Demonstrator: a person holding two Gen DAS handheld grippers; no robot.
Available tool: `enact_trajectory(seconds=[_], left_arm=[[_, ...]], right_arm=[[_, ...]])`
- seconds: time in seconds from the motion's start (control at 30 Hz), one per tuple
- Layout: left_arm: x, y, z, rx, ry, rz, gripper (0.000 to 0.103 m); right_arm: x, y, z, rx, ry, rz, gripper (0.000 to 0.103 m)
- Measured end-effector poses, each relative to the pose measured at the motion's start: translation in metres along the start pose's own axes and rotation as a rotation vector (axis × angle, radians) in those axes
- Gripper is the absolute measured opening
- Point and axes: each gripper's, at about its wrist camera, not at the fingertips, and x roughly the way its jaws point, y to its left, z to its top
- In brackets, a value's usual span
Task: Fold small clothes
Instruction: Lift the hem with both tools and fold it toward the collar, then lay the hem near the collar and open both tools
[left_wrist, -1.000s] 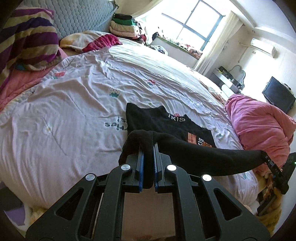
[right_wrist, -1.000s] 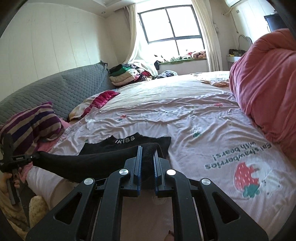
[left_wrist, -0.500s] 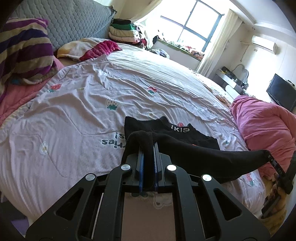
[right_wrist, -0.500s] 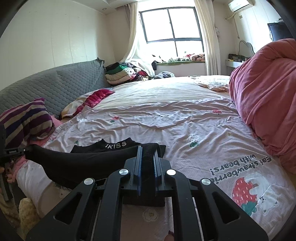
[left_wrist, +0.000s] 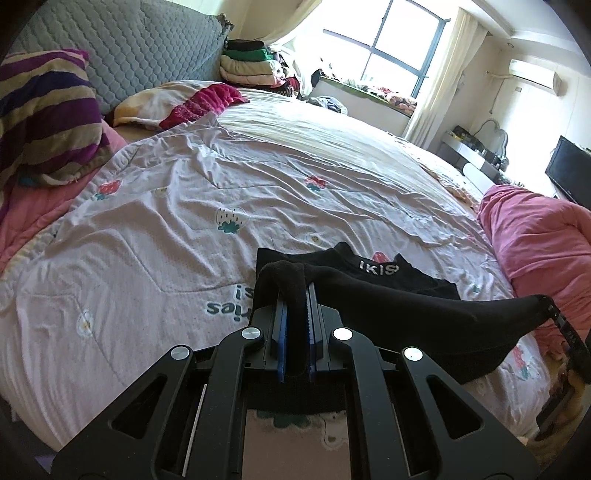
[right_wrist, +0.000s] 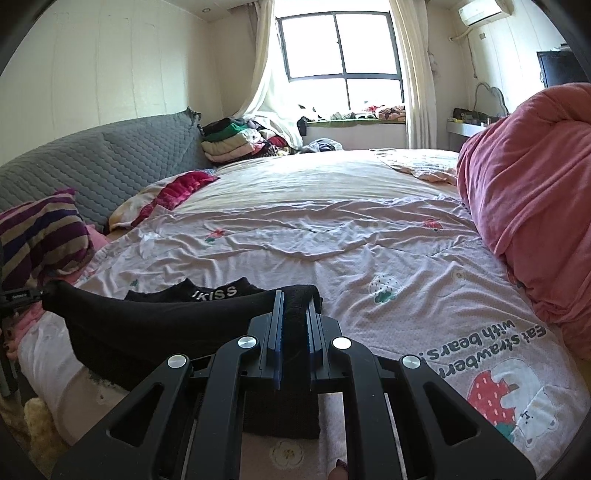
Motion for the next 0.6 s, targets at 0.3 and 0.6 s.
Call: enact_trajectory(seconds=[0.3, 0.6], left_arm=[[0.039, -0.006, 0.009, 0.059, 0.011, 0.072, 0.003], [0.084, -0.003, 0.008, 0.083, 0.058, 0.126, 0.003]], right_arm=[[0.043, -0.008, 0.000, 0.013, 0.040, -0.015, 0.009], [0.093, -0.013, -0.011, 0.010, 0.107, -0.048, 0.009]])
